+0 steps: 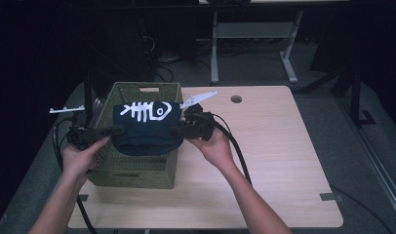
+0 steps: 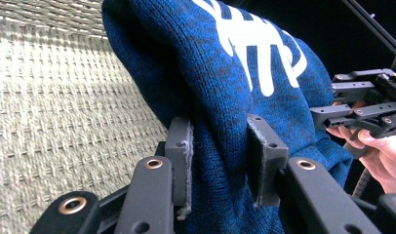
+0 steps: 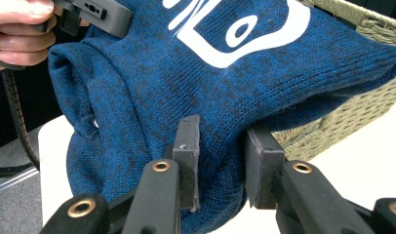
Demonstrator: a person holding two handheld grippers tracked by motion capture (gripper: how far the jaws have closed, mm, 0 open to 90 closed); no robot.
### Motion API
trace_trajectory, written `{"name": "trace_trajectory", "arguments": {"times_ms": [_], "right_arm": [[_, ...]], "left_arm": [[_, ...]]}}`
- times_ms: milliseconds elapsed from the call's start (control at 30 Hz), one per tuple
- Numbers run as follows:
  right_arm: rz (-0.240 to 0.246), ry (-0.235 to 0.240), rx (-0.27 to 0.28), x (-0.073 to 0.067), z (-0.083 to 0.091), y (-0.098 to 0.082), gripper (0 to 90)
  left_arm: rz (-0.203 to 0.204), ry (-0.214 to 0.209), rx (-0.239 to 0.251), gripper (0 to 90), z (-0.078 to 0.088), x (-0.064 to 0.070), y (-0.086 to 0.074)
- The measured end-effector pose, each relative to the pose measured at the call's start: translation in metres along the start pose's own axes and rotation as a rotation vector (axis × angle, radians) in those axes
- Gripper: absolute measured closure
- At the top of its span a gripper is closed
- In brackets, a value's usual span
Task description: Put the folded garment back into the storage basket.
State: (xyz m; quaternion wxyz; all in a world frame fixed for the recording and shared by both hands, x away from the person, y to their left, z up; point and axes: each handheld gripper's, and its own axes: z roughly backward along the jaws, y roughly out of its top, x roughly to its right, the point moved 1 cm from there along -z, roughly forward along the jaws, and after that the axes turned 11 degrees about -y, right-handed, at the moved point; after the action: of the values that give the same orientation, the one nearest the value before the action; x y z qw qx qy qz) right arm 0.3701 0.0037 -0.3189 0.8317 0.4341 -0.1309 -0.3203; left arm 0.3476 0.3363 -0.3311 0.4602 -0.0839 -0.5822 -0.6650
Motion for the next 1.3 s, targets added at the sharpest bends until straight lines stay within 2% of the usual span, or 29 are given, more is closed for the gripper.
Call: {"name": "trace_trajectory", "arguments": {"times_ms": [300, 633, 1067, 1100, 1300], "right_arm": [[-0.017, 0.010, -0.006, -0.003, -0.009, 0.001, 70.1], [-0.014, 0.012, -0.016, -0.007, -0.020, 0.003, 70.1], [-0.030, 0.025, -0.033, -0.011, -0.031, -0.001, 70.0], [-0.016, 0.023, -0.028, -0.011, -0.032, -0.001, 70.0], [-0.033, 0.026, -0.045, -0.013, -0.037, -0.004, 70.0]], "left_arm": [[0.014, 0.010, 0.008, 66.6, 0.005, -0.006, -0.001], [0.033, 0.029, 0.006, 66.3, 0.009, -0.016, -0.004], [0.046, 0.048, 0.001, 65.7, 0.011, -0.024, -0.007], [0.051, 0.049, 0.000, 65.6, 0.011, -0.024, -0.008], [0.062, 0.054, -0.009, 65.5, 0.011, -0.029, -0.009]]}}
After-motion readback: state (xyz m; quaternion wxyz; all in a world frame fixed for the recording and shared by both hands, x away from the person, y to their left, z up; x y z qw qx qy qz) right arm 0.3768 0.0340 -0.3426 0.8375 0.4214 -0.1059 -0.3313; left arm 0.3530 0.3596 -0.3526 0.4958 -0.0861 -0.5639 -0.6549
